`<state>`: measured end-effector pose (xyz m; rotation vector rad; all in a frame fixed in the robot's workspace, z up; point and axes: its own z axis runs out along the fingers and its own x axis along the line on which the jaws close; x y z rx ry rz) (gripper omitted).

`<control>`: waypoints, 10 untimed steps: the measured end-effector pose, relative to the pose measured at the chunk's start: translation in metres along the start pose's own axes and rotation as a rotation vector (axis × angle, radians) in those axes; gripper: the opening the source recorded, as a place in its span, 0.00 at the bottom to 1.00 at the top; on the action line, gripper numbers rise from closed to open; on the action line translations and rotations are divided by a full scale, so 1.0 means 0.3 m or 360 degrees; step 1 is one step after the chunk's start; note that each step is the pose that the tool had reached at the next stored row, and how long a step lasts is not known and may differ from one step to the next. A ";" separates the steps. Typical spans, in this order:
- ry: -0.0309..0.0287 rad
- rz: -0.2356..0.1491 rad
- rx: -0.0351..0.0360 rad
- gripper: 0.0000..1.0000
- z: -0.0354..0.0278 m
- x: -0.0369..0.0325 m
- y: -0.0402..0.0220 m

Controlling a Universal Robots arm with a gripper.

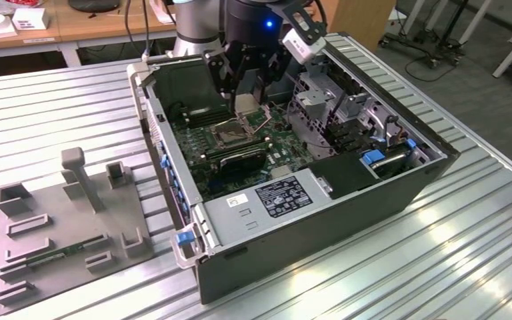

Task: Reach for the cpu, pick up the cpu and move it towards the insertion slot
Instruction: 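Pick up the cpu and move it towards the insertion slot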

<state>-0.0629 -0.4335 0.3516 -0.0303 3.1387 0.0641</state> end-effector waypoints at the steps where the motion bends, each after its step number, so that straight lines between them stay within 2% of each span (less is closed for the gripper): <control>1: 0.00000 0.0000 0.0000 0.54 0.000 0.000 0.001; 10: 0.00001 0.0000 0.0000 0.54 0.000 0.000 0.008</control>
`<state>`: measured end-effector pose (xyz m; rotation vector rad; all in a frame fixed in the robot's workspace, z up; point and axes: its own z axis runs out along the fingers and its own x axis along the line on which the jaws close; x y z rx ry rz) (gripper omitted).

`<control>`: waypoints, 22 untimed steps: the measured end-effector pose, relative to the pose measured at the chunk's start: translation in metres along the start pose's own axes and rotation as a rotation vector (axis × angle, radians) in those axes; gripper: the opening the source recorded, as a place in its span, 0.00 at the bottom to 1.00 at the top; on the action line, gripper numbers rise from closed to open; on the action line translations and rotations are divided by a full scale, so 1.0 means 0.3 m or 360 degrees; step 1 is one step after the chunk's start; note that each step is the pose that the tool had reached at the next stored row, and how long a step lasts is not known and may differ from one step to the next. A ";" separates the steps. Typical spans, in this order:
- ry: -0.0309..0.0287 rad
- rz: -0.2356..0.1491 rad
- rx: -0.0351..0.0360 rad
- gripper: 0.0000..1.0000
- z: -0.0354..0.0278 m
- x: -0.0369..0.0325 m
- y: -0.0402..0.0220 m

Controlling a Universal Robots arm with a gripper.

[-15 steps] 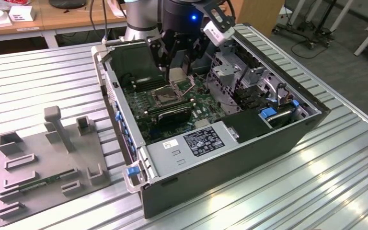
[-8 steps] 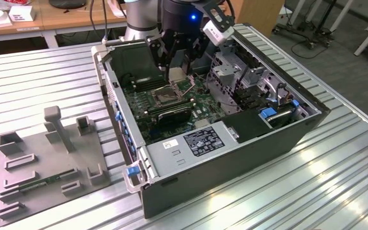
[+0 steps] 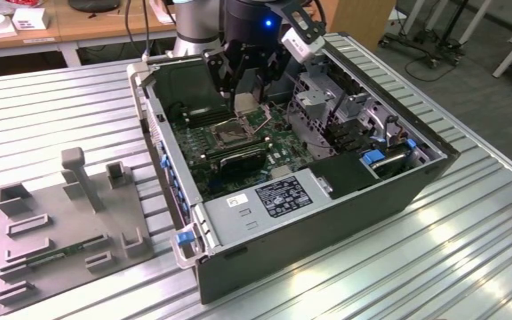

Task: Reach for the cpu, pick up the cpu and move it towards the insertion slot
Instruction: 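Pick up the cpu and move it towards the insertion slot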

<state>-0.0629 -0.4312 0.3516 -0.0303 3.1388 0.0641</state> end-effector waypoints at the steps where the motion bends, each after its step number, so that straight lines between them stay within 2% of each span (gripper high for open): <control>1: 0.00000 0.0000 0.0000 0.54 0.000 0.000 0.001; 22: 0.00000 0.0000 0.0000 0.54 0.001 0.000 0.018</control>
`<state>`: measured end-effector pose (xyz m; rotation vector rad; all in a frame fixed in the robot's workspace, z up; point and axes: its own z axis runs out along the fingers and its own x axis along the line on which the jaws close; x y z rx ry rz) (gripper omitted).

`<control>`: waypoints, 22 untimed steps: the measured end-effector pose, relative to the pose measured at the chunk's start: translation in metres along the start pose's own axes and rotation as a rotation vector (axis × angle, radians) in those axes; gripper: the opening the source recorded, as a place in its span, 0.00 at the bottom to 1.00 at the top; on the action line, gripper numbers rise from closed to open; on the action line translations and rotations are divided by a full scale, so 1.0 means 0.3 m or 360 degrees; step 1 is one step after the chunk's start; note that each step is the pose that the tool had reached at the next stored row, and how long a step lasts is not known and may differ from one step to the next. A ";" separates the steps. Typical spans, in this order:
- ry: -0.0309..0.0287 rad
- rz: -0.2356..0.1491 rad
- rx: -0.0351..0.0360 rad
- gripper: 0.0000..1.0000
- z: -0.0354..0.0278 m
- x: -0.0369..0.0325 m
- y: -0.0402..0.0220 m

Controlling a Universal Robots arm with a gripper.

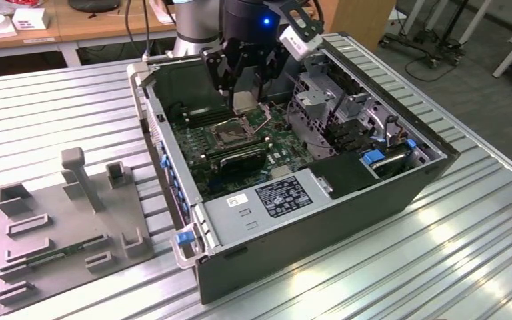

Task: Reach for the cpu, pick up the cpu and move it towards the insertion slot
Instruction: 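Pick up the cpu and move it towards the insertion slot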

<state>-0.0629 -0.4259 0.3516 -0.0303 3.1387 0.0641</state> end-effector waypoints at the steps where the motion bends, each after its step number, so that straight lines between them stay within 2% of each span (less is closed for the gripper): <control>1: 0.00000 0.0000 0.0000 0.54 0.000 0.000 0.001; 2: 0.00000 0.0000 0.0000 0.54 0.007 0.000 0.010; 3: 0.00000 0.0000 0.0000 0.54 0.014 0.000 0.010; 13: 0.00000 0.0000 0.0000 0.54 0.022 0.000 0.012; 15: 0.00000 0.0000 0.0000 0.54 0.024 0.000 0.019; 16: 0.00000 0.0000 0.0000 0.54 0.029 -0.001 0.035; 22: 0.00000 0.0000 0.0000 0.54 0.036 -0.001 0.058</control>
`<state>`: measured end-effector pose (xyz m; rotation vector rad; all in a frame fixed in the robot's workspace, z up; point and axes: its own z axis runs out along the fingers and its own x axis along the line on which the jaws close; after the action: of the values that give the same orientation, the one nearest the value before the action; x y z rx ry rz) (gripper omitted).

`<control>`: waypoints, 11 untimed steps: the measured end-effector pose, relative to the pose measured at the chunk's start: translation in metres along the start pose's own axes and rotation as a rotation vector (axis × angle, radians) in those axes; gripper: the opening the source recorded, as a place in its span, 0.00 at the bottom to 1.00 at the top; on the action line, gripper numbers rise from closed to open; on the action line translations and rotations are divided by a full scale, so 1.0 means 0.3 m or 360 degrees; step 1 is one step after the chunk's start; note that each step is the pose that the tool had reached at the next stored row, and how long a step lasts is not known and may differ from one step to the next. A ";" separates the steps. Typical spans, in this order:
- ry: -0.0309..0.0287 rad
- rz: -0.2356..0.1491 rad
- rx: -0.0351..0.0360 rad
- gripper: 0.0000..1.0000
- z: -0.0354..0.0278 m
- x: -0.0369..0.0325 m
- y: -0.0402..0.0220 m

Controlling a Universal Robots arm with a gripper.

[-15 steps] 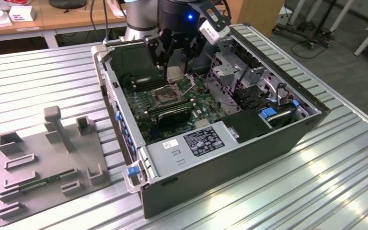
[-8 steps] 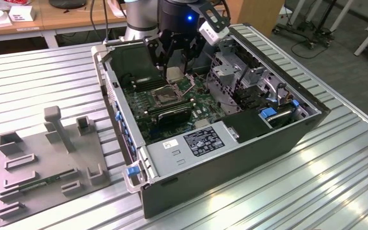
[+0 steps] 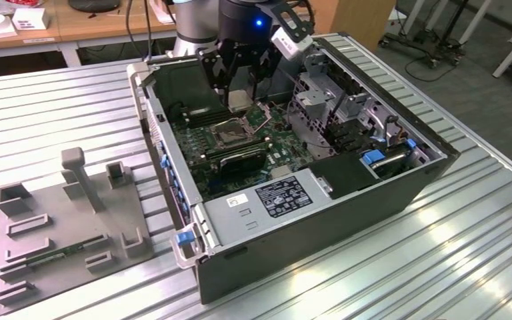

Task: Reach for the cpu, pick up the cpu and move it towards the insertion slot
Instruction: 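Pick up the cpu and move it towards the insertion slot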

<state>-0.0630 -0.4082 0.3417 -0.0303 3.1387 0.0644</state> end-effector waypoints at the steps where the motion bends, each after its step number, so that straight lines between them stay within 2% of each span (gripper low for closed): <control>1: 0.00000 0.0000 -0.0001 0.54 0.001 0.000 0.002; 4: 0.00000 0.0000 -0.0006 0.54 0.005 0.000 0.008; 11: -0.00005 0.0000 -0.0028 0.54 0.014 0.000 0.029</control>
<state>-0.0630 -0.3993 0.3377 -0.0303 3.1379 0.0919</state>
